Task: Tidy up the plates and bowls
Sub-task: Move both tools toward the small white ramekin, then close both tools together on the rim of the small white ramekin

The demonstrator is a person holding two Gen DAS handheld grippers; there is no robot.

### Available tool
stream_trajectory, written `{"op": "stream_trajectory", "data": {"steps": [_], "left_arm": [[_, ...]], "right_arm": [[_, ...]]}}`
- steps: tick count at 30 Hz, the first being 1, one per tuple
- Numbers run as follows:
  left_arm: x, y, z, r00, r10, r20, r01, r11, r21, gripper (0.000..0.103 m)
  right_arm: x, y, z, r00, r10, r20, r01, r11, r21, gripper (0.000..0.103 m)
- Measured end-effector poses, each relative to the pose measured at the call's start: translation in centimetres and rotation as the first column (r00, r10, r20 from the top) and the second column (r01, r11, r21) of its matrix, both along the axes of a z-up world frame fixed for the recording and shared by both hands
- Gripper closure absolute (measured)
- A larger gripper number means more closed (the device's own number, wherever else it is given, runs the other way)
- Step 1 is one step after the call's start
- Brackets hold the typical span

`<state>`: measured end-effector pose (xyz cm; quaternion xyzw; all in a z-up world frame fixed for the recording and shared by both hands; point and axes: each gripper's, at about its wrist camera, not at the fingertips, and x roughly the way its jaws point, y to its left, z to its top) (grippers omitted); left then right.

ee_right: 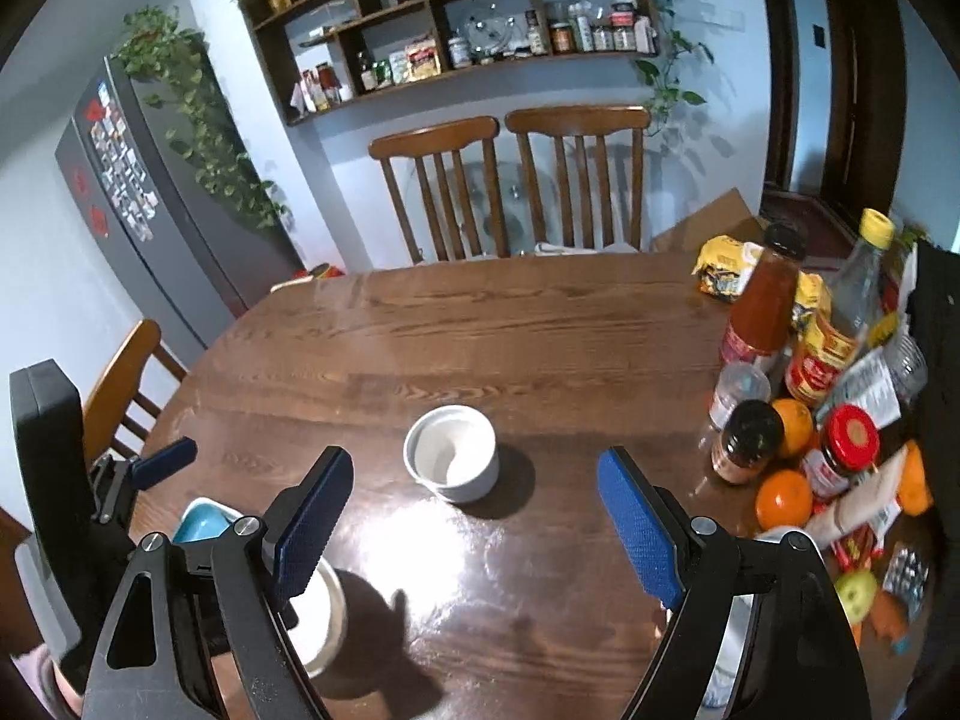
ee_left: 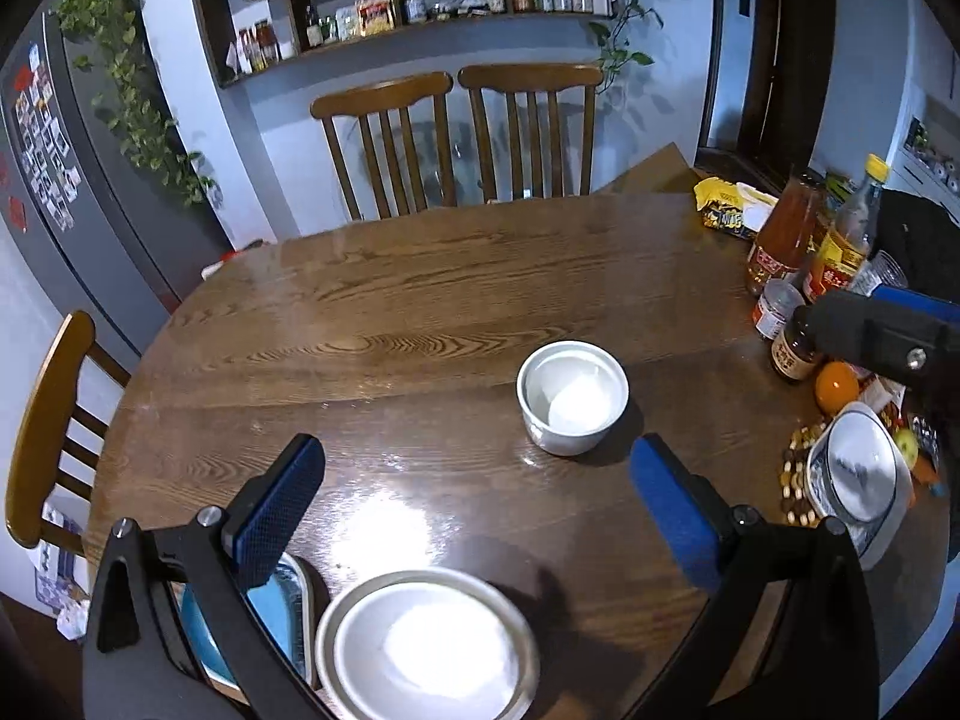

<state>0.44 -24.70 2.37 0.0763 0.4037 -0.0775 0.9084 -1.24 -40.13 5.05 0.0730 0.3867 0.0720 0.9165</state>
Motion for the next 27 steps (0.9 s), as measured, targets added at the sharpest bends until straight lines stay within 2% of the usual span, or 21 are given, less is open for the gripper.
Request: {"op": "stream_trajectory", "data": {"steps": [5,8,11,13,20,23,25,27], "left_arm": [[2.4,-0.8,-2.2,0.998,0.021,-0.062,-0.021,1.0,0.009,0.001],[4.0,-0.3,-3.5,0.992,0.044,-0.114,-0.048,0.998,-0.027,0.002],[5.5,0.1,-4.4,0.987,0.078,-0.143,-0.083,0.996,-0.033,0.004],[6.6,0.3,-5.2,0.981,0.096,-0.168,-0.103,0.994,-0.03,0.01],[9.1,0.1,-7.2,0.966,0.112,-0.234,-0.12,0.992,-0.021,0.023],[9.7,-0.7,-8.1,0.963,0.108,-0.248,-0.111,0.994,0.002,0.024],[9.9,-1.4,-8.7,0.96,0.106,-0.259,-0.106,0.994,0.015,0.033],[10.0,-2.0,-9.3,0.957,0.099,-0.274,-0.096,0.995,0.021,0.036]], "right_arm": [[2.9,0.1,-2.2,0.998,0.029,-0.061,-0.029,0.999,-0.015,0.019],[4.8,0.0,-3.9,0.995,0.041,-0.094,-0.042,0.999,-0.011,0.019],[6.7,-0.2,-5.5,0.991,0.047,-0.122,-0.047,0.999,0.006,0.019],[7.9,-0.2,-6.8,0.988,0.05,-0.146,-0.048,0.999,0.02,0.019],[10.4,-0.2,-10.5,0.974,0.065,-0.219,-0.052,0.996,0.066,0.019],[10.9,-0.4,-11.6,0.968,0.065,-0.244,-0.046,0.995,0.083,0.023],[11.3,-0.2,-12.4,0.961,0.077,-0.266,-0.056,0.995,0.088,0.028],[11.7,-0.1,-13.1,0.955,0.086,-0.285,-0.062,0.994,0.091,0.036]]}}
